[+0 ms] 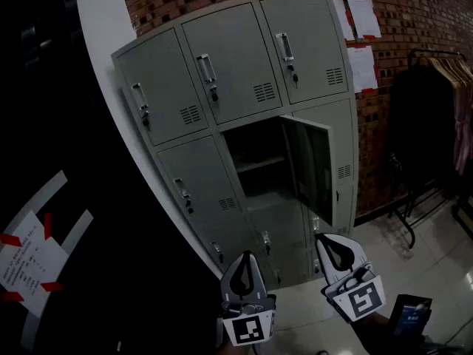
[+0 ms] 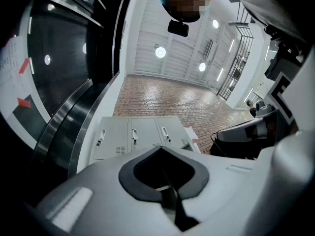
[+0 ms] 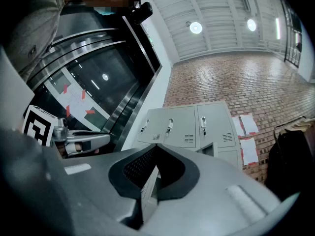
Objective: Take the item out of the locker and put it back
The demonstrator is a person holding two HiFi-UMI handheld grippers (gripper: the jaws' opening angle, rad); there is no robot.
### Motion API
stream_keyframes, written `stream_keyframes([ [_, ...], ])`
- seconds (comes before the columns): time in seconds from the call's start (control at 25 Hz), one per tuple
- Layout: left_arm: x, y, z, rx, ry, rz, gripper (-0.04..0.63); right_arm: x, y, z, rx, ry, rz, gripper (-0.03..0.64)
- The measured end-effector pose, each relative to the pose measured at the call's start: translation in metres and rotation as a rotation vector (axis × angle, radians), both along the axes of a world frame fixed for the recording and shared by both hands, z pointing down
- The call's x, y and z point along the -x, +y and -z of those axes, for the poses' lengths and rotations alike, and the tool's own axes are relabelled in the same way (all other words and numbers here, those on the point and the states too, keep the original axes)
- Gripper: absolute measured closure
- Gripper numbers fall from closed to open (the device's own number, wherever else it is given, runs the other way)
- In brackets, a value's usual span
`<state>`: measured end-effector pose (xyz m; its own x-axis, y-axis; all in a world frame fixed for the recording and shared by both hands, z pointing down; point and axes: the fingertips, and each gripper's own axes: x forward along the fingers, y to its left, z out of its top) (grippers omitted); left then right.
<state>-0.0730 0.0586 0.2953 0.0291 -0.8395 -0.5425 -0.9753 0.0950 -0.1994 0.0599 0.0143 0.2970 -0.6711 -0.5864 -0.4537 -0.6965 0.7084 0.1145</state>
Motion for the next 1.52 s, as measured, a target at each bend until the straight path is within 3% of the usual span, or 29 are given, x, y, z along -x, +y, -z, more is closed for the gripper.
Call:
stream_keyframes([
  [0.24,-0.006,-0.067,-0.007,0.033,-0.006,0.028,0.595,-0.001,-0.069,-0.009,0.029,0.002,0.036,0.615],
  [0.52,0.024,-0.13,-0.013,0.04,-0.032,0.039,0.595,0.028,-0.134,-0.021,0.049,0.006,0.035,0.615],
  [1.12,0.134,-0.273,0.004,-0.013,-0.003,-0.127,0.595,0.146,-0.256,0.004,-0.022,0.028,-0.102,0.615],
  [1.52,0.156,-0.339,-0.004,-0.002,0.014,-0.15,0.595,0.177,-0.318,-0.004,-0.011,0.052,-0.108,0.615],
])
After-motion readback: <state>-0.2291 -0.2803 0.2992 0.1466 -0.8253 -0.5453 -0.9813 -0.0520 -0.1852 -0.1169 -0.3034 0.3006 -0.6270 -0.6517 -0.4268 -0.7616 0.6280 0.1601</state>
